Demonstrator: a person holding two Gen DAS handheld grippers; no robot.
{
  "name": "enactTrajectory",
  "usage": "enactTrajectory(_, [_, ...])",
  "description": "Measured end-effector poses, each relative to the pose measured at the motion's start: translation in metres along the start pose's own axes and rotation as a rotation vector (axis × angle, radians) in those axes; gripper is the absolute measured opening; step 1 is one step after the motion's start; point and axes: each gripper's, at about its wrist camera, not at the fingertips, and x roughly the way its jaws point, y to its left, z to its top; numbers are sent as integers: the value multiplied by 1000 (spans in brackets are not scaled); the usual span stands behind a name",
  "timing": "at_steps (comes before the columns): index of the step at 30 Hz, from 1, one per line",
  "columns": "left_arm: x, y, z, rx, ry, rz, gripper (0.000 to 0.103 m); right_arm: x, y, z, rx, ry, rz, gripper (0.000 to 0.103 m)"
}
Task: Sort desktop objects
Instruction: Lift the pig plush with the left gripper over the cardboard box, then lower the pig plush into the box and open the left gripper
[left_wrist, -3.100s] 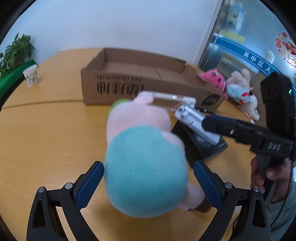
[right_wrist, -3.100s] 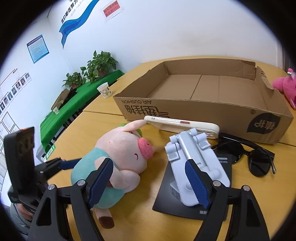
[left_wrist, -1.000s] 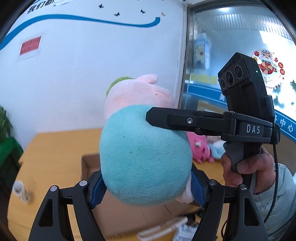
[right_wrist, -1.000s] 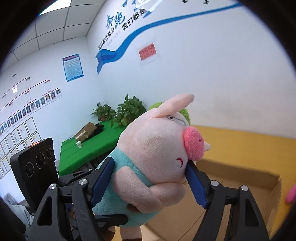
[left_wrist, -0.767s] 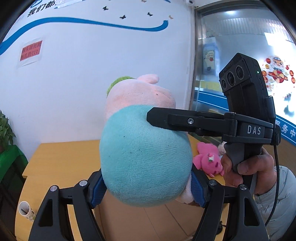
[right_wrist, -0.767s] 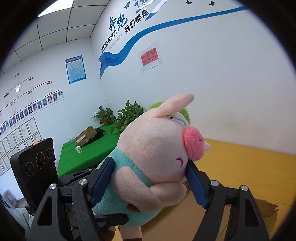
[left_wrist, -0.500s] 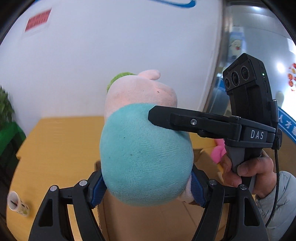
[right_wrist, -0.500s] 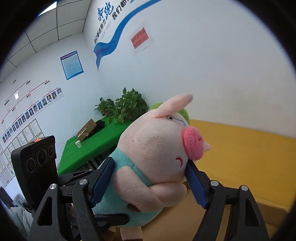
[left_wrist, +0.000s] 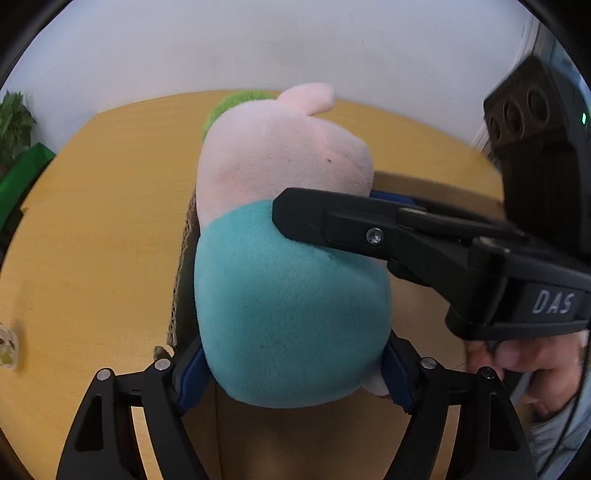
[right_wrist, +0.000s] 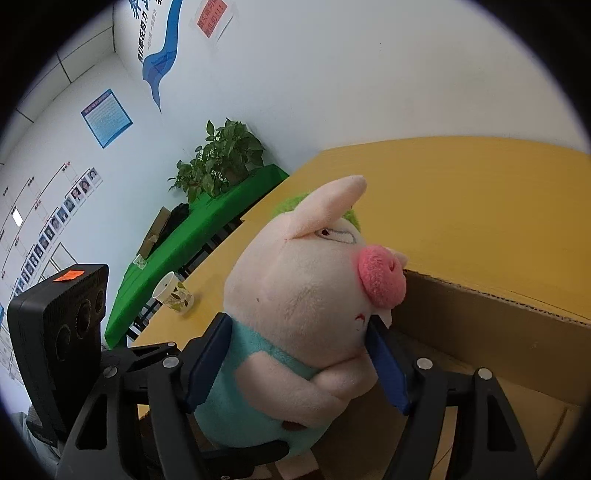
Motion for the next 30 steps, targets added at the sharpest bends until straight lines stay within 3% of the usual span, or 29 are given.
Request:
enactTrajectory(4, [3, -6, -2, 0, 56, -4, 78, -2, -3, -9, 22, 63, 5, 73])
enactTrajectory(11, [0, -8, -11, 1, 85, -6, 79, 9, 0, 1, 97, 145, 13, 73])
enactTrajectory(16, [-5, -2, -12, -48, 101, -6, 79, 23, 5, 2, 89, 177, -29, 73])
enactTrajectory(20, [-32, 2, -20, -68, 53, -36, 79, 29, 8, -2, 87, 182, -49, 75])
enactTrajectory(25, [-82, 4, -45, -69, -44, -5, 79, 30, 16, -2, 104, 190, -79, 75])
enactTrajectory(29, [-111, 3, -83, -65, -99, -2, 79, 29, 12, -4, 206, 227, -38, 76])
enactTrajectory(30, [-111, 18, -79, -63, -107, -3, 79, 30, 10, -5, 224, 230, -30, 76])
